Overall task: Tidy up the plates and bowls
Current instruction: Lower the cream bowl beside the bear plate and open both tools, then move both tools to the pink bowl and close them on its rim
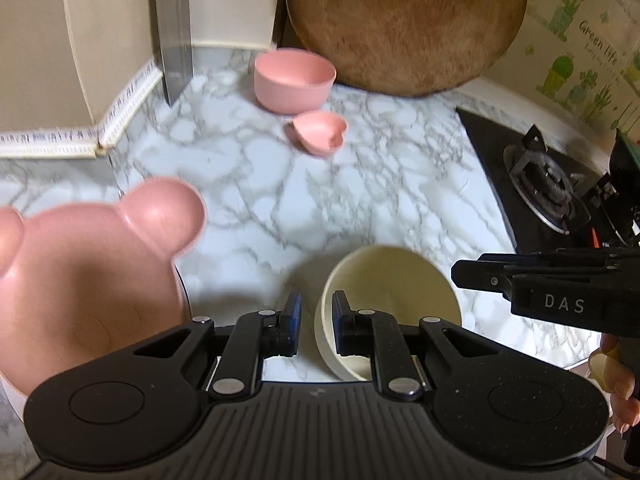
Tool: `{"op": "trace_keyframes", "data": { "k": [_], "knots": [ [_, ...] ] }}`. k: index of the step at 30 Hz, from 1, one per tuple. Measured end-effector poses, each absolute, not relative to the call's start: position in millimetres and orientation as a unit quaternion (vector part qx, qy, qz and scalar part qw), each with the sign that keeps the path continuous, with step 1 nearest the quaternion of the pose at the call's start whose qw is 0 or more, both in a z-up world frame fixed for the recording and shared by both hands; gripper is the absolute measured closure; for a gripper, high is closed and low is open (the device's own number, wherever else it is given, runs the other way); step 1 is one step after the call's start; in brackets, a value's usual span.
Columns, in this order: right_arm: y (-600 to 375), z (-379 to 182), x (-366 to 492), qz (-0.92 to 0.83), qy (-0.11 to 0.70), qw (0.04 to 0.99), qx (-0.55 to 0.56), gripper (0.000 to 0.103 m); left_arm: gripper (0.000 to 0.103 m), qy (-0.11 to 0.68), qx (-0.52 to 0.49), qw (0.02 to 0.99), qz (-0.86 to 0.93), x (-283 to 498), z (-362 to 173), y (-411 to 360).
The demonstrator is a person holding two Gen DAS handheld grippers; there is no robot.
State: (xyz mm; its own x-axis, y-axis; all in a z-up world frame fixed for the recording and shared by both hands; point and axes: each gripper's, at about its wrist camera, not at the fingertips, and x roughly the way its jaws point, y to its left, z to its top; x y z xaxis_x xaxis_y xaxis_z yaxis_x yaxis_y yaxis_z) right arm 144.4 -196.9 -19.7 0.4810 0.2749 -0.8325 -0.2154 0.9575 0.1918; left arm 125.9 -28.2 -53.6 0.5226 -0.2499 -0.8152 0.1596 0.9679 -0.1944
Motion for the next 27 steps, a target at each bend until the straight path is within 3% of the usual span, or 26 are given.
{"op": "trace_keyframes", "data": {
  "k": [20, 21, 26, 27],
  "knots": [
    [-221.0, 36.4, 225.3, 0.144, 0.43, 0.891, 0.021, 0.038, 0.086, 0.416, -0.044, 0.903, -0.1, 187.3, 0.6, -38.7],
    [-222.0, 36.8, 230.6, 0.146, 0.429, 0.891, 0.019, 0.038, 0.084, 0.415, -0.043, 0.904, -0.098, 192.2, 1.2, -40.3],
    [-224.9, 32.3, 261.2, 0.157, 0.434, 0.887, 0.018, 0.037, 0.05, 0.403, -0.044, 0.91, -0.086, 215.8, 6.8, -49.1],
    [-225.4, 30.7, 266.7, 0.162, 0.436, 0.885, 0.02, 0.036, 0.048, 0.4, -0.043, 0.912, -0.083, 221.2, 7.6, -50.5]
  ]
}}
